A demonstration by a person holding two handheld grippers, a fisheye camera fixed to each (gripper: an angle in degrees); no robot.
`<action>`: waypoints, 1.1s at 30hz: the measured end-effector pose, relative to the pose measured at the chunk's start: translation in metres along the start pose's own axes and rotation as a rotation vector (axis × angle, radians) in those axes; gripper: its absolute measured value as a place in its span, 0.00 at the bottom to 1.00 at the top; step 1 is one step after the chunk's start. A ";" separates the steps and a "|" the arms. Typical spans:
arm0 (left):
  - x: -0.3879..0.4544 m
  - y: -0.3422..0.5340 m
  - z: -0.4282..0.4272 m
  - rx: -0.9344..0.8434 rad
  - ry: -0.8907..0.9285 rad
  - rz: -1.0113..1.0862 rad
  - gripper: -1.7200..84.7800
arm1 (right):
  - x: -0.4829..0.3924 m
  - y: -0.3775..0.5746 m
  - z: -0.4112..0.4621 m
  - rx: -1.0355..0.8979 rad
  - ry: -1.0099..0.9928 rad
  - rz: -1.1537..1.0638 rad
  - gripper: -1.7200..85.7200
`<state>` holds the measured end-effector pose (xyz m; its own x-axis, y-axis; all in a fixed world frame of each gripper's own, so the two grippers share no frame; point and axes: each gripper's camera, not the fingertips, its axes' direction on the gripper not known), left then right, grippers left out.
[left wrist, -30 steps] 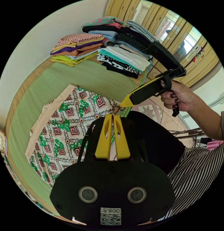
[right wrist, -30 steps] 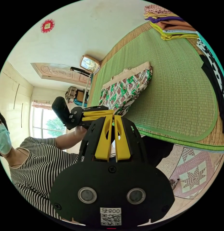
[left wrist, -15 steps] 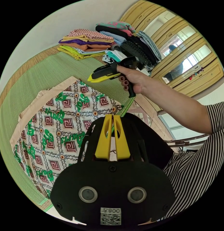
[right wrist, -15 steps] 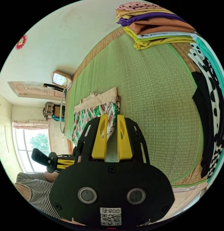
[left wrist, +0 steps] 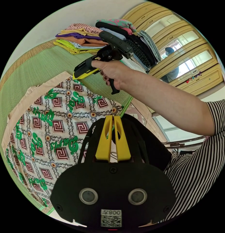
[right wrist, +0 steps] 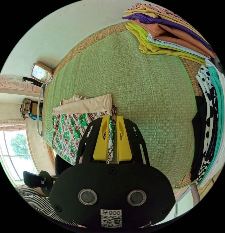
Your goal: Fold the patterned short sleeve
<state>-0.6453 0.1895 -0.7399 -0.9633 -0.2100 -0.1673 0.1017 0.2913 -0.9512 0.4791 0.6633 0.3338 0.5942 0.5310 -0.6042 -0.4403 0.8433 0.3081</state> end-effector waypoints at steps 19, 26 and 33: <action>-0.059 0.066 -0.045 0.072 0.085 -0.018 0.03 | -0.018 -0.002 -0.021 0.091 -0.215 0.044 0.03; -0.105 0.139 -0.114 0.237 0.146 -0.089 0.03 | -0.067 0.003 -0.041 0.167 -0.353 -0.003 0.03; -0.192 0.283 -0.207 0.492 0.161 -0.362 0.03 | -0.182 -0.016 -0.028 0.190 -0.457 -0.154 0.03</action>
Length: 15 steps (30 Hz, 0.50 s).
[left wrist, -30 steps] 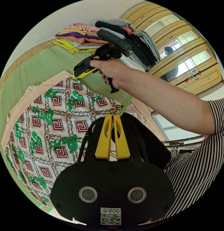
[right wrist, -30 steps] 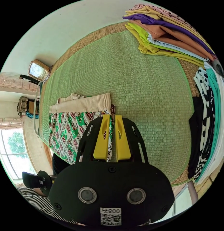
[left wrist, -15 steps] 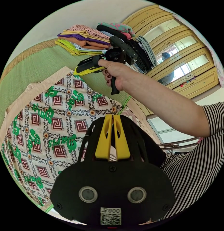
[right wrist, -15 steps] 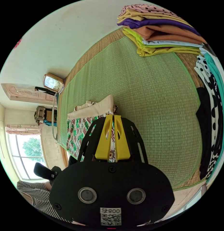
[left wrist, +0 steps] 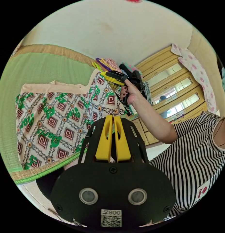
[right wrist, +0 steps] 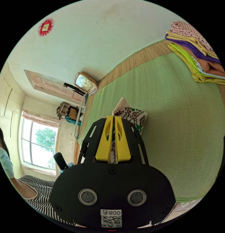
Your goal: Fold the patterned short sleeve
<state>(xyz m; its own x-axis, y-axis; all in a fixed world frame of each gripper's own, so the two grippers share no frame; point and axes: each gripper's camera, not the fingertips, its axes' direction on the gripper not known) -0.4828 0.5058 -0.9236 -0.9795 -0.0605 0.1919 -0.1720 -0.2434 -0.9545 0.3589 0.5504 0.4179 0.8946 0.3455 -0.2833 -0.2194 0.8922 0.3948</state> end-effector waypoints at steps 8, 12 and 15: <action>-0.117 0.066 -0.109 0.169 -0.031 -0.264 0.03 | -0.079 -0.026 0.136 -0.163 0.012 -0.096 0.03; -0.169 0.098 -0.145 0.222 -0.016 -0.380 0.03 | -0.107 -0.031 0.199 -0.240 0.051 -0.124 0.02; -0.200 0.116 -0.166 0.246 0.019 -0.441 0.03 | -0.122 -0.034 0.232 -0.271 0.073 -0.136 0.03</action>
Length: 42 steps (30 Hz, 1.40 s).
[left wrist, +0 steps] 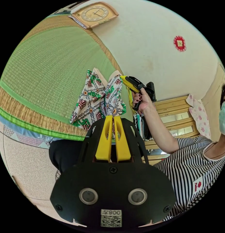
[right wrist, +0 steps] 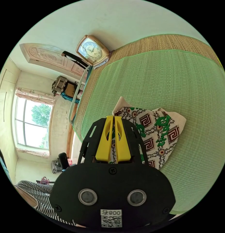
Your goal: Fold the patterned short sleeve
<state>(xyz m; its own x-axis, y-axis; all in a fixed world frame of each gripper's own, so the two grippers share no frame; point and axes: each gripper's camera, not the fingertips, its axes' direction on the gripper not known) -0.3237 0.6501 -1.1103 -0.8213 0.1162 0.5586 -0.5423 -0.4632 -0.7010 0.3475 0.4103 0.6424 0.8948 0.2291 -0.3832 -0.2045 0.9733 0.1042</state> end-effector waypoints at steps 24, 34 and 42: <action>-0.150 -0.020 -0.103 0.007 0.106 -0.223 0.03 | -0.067 -0.062 0.150 -0.199 0.119 -0.028 0.03; -0.174 -0.023 -0.129 -0.026 0.102 -0.252 0.03 | -0.102 -0.068 0.171 -0.253 0.134 -0.124 0.04; -0.162 -0.023 -0.153 -0.026 0.035 -0.186 0.04 | -0.121 -0.057 0.175 -0.267 0.123 -0.174 0.02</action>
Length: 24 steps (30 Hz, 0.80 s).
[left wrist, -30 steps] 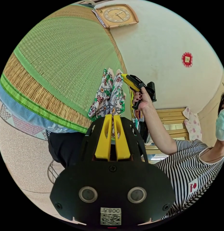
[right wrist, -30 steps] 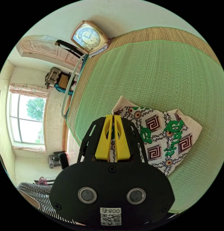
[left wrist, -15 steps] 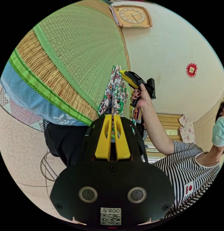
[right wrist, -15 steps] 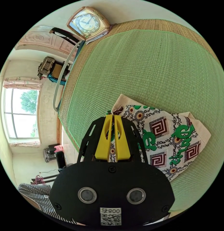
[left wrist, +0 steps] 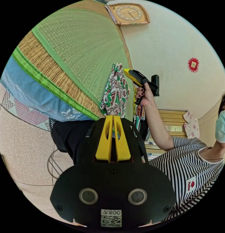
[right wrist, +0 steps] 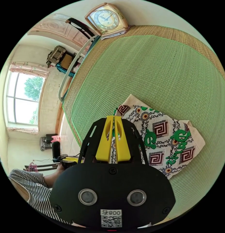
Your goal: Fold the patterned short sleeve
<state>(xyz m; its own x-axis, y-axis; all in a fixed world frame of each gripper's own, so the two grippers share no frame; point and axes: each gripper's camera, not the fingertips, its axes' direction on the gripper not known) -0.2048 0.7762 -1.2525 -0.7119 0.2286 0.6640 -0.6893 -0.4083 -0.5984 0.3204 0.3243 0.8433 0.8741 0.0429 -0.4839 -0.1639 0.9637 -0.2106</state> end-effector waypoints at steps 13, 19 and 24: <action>0.018 -0.031 0.000 -0.036 -0.183 0.135 0.06 | -0.068 0.077 0.011 -0.114 0.161 -0.182 0.05; 0.027 -0.031 0.003 -0.043 -0.188 0.137 0.04 | -0.102 0.205 0.005 -0.196 0.293 -0.235 0.08; 0.039 -0.033 0.007 -0.057 -0.227 0.152 0.04 | -0.132 0.262 0.040 -0.247 0.524 -0.364 0.09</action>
<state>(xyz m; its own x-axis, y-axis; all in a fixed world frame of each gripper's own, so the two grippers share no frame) -0.2089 0.7924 -1.2032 -0.7639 -0.0380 0.6442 -0.5878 -0.3710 -0.7189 0.1800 0.5814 0.8861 0.5670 -0.4656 -0.6795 -0.0554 0.8015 -0.5954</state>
